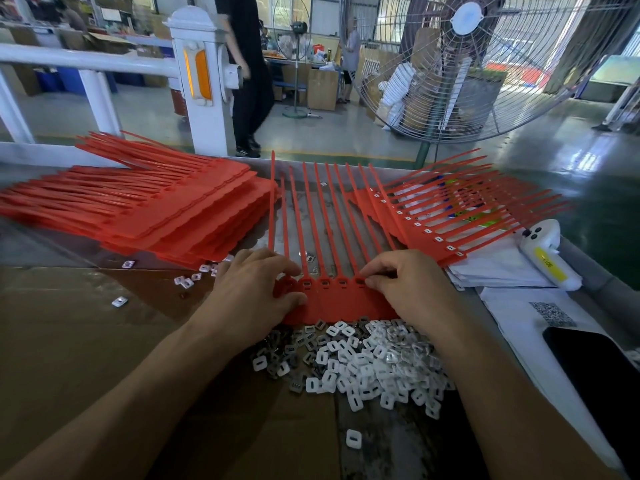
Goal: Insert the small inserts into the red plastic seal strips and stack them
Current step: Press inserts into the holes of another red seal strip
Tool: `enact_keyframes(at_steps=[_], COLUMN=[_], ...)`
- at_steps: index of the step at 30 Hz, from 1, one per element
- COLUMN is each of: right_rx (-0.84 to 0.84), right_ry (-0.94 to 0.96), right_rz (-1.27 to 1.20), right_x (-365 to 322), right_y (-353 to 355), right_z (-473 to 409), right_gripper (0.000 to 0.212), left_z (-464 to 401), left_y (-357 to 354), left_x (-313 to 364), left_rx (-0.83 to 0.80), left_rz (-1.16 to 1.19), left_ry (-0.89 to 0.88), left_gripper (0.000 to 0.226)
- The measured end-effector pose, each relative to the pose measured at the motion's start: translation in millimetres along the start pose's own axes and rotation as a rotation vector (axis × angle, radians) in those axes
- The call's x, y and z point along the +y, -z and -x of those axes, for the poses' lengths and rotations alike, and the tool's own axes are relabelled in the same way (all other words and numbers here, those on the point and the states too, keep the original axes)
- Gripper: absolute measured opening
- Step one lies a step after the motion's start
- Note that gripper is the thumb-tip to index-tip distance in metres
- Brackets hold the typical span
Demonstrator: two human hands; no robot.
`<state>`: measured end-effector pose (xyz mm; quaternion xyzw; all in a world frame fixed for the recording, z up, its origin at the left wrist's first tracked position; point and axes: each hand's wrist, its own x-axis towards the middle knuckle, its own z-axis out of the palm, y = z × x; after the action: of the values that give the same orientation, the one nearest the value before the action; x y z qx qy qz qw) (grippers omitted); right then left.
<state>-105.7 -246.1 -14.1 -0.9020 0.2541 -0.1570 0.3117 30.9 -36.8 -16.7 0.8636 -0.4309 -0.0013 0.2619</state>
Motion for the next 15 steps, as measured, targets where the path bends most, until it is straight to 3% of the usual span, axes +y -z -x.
enact_keyframes(at_steps=[8, 15], right_rx=[0.002, -0.276], right_ry=[0.136, 0.339], right_rz=[0.074, 0.103], right_x=[-11.5, -36.6], right_y=[1.9, -14.0], right_z=[7.1, 20.6], right_gripper=[0.013, 0.01], left_z=[0.0, 0.9], left_y=[1.2, 2.8], left_x=[-0.4, 1.3], left_rx=[-0.013, -0.008], left_rz=[-0.007, -0.008], left_ry=[0.002, 0.001], left_gripper=[0.046, 0.044])
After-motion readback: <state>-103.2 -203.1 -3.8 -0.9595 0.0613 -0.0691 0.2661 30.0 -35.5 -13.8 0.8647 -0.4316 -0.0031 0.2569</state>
